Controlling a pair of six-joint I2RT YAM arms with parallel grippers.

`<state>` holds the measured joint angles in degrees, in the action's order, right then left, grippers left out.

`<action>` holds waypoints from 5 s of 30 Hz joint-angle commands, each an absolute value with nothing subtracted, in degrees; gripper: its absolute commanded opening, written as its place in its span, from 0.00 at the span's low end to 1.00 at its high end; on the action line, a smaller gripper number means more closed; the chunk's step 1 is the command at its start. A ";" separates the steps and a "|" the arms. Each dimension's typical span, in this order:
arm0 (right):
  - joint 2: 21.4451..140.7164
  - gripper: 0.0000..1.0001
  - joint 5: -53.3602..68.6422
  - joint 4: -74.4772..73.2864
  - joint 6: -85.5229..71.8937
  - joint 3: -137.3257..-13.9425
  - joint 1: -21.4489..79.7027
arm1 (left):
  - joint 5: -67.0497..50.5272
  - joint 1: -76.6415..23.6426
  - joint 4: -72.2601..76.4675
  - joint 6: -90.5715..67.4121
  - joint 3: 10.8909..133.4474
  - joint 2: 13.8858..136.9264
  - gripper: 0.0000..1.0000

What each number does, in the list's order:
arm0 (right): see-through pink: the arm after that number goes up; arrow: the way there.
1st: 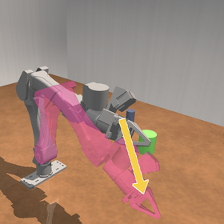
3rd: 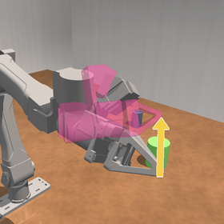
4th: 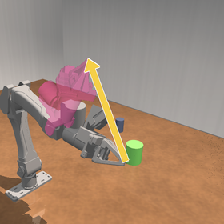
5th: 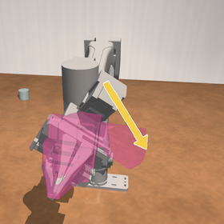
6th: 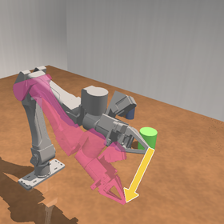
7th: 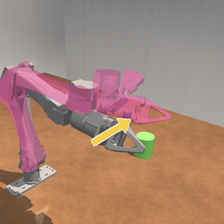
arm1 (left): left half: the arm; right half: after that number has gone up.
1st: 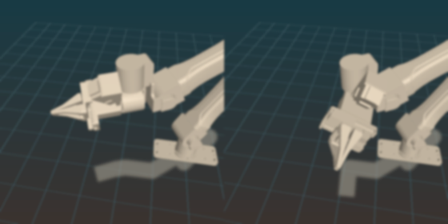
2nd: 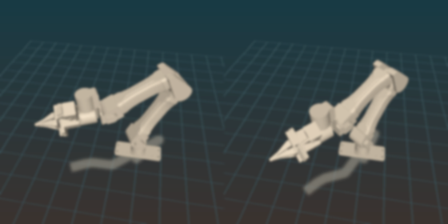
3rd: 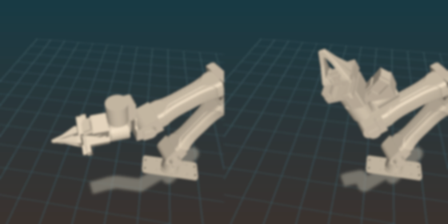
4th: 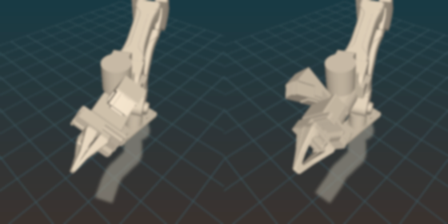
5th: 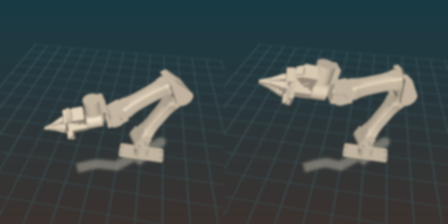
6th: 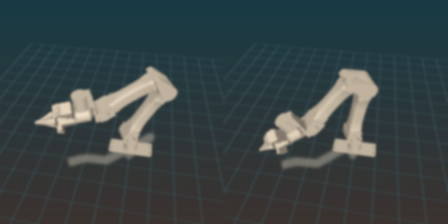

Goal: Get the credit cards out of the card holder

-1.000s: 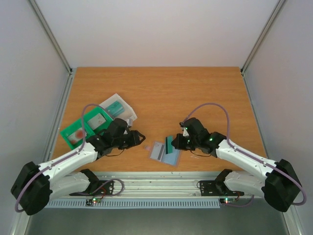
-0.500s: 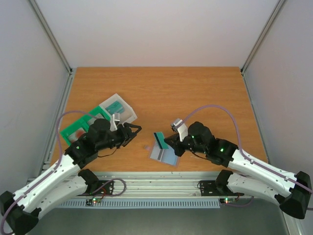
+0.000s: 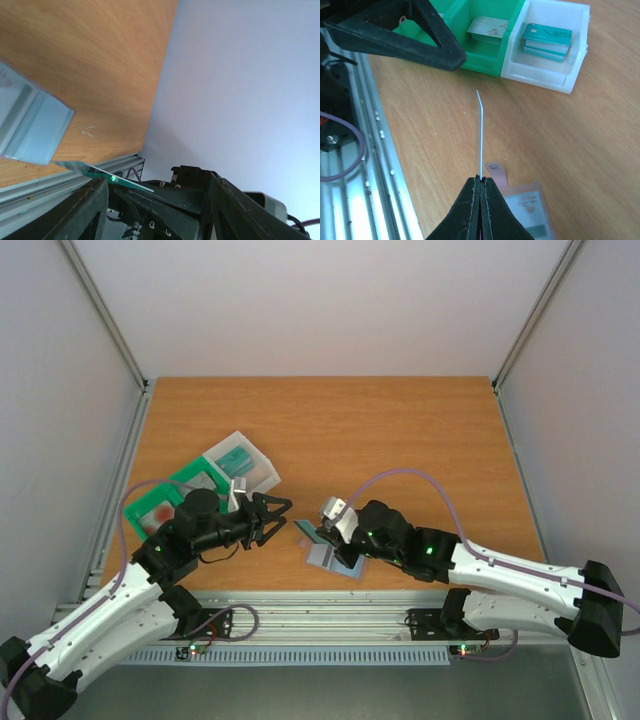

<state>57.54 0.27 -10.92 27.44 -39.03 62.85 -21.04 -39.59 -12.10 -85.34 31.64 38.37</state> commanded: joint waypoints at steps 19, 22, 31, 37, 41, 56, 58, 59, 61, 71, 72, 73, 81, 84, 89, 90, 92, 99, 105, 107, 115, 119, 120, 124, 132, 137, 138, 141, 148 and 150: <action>64.00 0.01 -14.18 -4.00 40.15 -42.85 69.83 | -25.09 -39.62 -0.93 -92.99 24.80 39.02 0.38; 64.39 0.01 -14.34 -3.83 40.22 -42.64 70.03 | -25.48 -39.63 -0.62 -93.08 25.06 39.75 0.34; 65.48 0.01 -16.58 -2.83 39.43 -41.95 71.09 | -28.42 -39.63 -0.86 -88.12 27.26 43.60 0.03; 64.64 0.03 -20.20 -4.48 38.77 -41.64 71.18 | -26.06 -39.63 -6.84 -82.75 29.73 42.97 0.00; 62.81 0.24 -23.09 -5.95 37.11 -41.56 71.19 | -24.96 -39.61 -10.69 -77.98 31.75 43.30 0.00; 53.85 0.99 -30.90 -16.55 16.29 -40.24 71.10 | -15.42 -39.54 -22.63 -57.38 37.28 43.83 0.00; 54.07 0.99 -32.56 -22.51 11.53 -42.76 71.10 | -12.16 -39.56 -25.72 -54.42 38.23 43.76 0.00; 54.44 0.98 -33.28 -25.58 9.55 -44.23 71.10 | -9.93 -39.58 -27.11 -53.07 38.79 43.76 0.01; 55.66 0.98 -33.92 -29.55 7.01 -46.31 71.10 | -7.06 -39.55 -29.05 -50.93 39.91 44.01 0.00; 58.76 0.98 -28.04 -31.13 2.33 -48.38 69.62 | -0.87 -33.13 -34.35 -45.21 45.89 51.79 0.00; 58.91 0.99 -27.63 -30.96 2.25 -48.49 69.62 | -1.06 -31.97 -33.87 -44.59 46.26 52.44 0.00; 58.90 0.99 -27.37 -30.98 2.12 -48.70 69.53 | -0.50 -30.89 -33.62 -43.74 46.61 53.08 0.00; 58.69 0.99 -27.01 -32.23 1.66 -49.66 69.52 | 4.88 -23.39 -31.38 -39.86 49.30 59.52 0.00; 57.32 0.98 -26.88 -31.95 1.10 -48.73 69.52 | 3.78 -20.57 -27.86 -40.04 48.93 61.67 0.01; 55.96 0.98 -26.86 -32.72 0.63 -48.12 69.52 | 0.41 -16.19 -23.38 -41.26 48.69 67.15 0.00; 55.88 0.98 -26.78 -32.96 0.68 -48.27 69.50 | -0.92 -15.39 -22.38 -41.30 48.69 68.28 0.00; 55.76 0.98 -27.02 -33.44 0.70 -48.38 69.52 | -2.83 -14.21 -20.74 -41.03 48.85 70.45 0.00; 53.89 0.98 -27.68 -34.12 0.58 -48.56 69.51 | -3.70 -11.59 -18.20 -39.61 50.93 77.02 0.00; 53.23 0.98 -28.93 -35.09 0.64 -49.03 69.52 | -4.32 -10.24 -17.02 -39.17 53.27 79.51 0.00; 52.87 0.98 -29.37 -35.24 0.70 -49.05 69.52 | -3.63 -10.15 -16.95 -39.11 53.88 80.09 0.00; 52.39 0.98 -30.32 -35.79 0.34 -49.13 69.52 | -1.49 -8.93 -16.73 -40.38 55.07 83.43 0.00; 52.42 0.98 -30.32 -36.12 0.10 -49.09 69.48 | -0.11 -8.58 -15.84 -41.33 54.76 84.65 0.00; 52.43 0.98 -30.30 -36.12 0.09 -49.13 69.52 | -0.09 -8.49 -15.75 -41.39 54.76 85.05 0.00; 52.45 0.98 -30.49 -36.04 0.09 -49.51 69.52 | -0.16 -7.86 -16.09 -41.40 55.67 87.69 0.00; 52.18 0.98 -30.42 -37.13 0.09 -50.27 69.52 | 2.48 -7.65 -16.77 -41.31 55.92 89.87 0.04; 52.00 0.98 -30.57 -37.66 0.09 -50.67 69.52 | 3.16 -7.65 -17.34 -41.22 56.34 90.99 0.04; 51.96 0.98 -30.53 -37.82 0.09 -50.71 69.52 | 3.47 -7.65 -17.45 -41.22 56.34 91.08 0.03; 51.78 0.98 -30.52 -38.26 -2.01 -50.74 69.50 | 4.02 -7.65 -18.05 -41.31 56.61 91.53 0.03; 49.71 0.98 -31.14 -38.76 -2.73 -50.60 69.50 | 4.55 -7.65 -20.54 -40.78 58.25 92.26 0.10; 49.26 0.98 -31.29 -38.75 -3.04 -50.47 69.51 | 4.58 -7.65 -20.59 -40.83 58.27 91.90 0.11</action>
<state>50.72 -29.47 -38.13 -1.48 -48.75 69.73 2.76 -7.94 -20.01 -41.50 56.60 91.74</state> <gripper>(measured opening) 0.986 0.104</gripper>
